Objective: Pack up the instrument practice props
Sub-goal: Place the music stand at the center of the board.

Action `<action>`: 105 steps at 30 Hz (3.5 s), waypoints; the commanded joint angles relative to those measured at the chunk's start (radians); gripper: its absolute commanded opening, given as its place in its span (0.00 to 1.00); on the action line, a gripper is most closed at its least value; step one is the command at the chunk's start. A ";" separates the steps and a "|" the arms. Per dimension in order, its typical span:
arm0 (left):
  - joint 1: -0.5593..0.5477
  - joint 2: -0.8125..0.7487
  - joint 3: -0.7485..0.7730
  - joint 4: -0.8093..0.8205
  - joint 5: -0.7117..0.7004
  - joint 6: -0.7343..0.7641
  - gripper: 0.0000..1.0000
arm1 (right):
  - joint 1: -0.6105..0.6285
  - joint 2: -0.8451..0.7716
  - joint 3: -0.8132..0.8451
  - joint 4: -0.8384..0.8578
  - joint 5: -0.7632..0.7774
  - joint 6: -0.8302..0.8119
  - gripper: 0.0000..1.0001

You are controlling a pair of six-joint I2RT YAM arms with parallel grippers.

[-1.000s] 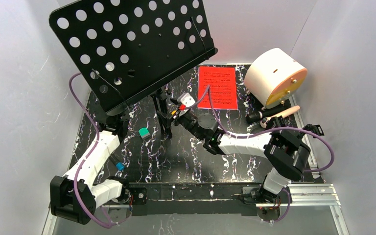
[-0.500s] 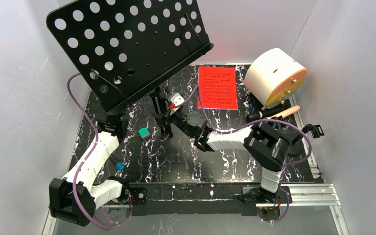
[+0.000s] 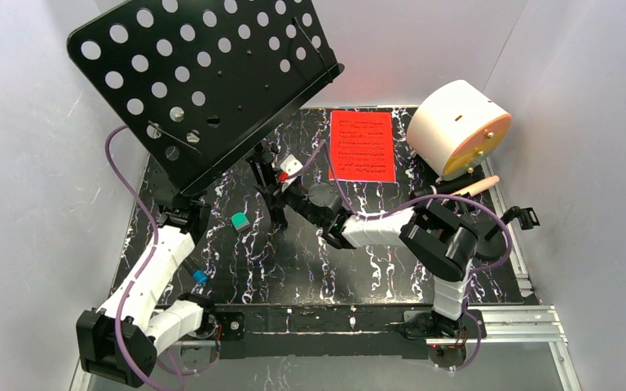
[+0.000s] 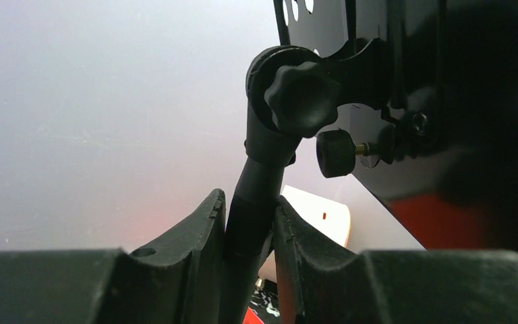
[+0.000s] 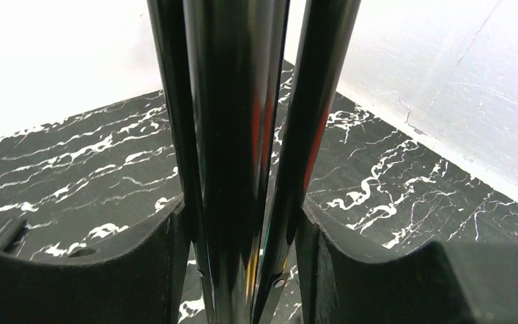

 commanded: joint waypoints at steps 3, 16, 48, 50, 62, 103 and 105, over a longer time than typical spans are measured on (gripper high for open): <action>-0.005 -0.028 0.005 -0.280 -0.122 -0.142 0.00 | 0.003 -0.171 -0.052 -0.029 -0.119 0.021 0.24; -0.006 -0.102 -0.087 -0.417 -0.244 -0.284 0.00 | 0.002 -0.356 -0.139 -0.294 -0.235 0.257 0.03; -0.006 0.290 -0.368 -0.182 -0.431 -0.474 0.00 | -0.016 -0.062 -0.002 -0.440 -0.031 0.344 0.01; -0.005 0.325 -0.364 -0.165 -0.431 -0.471 0.00 | -0.021 -0.046 0.005 -0.438 -0.026 0.344 0.01; -0.006 0.496 -0.387 -0.095 -0.402 -0.579 0.07 | -0.039 0.018 0.027 -0.440 -0.021 0.341 0.01; 0.001 -0.412 -0.413 -0.957 -0.425 -0.409 0.49 | -0.030 -0.072 -0.121 -0.486 -0.150 0.449 0.04; 0.001 -0.479 -0.361 -1.056 -0.458 -0.335 0.49 | -0.026 -0.075 -0.128 -0.493 -0.155 0.462 0.09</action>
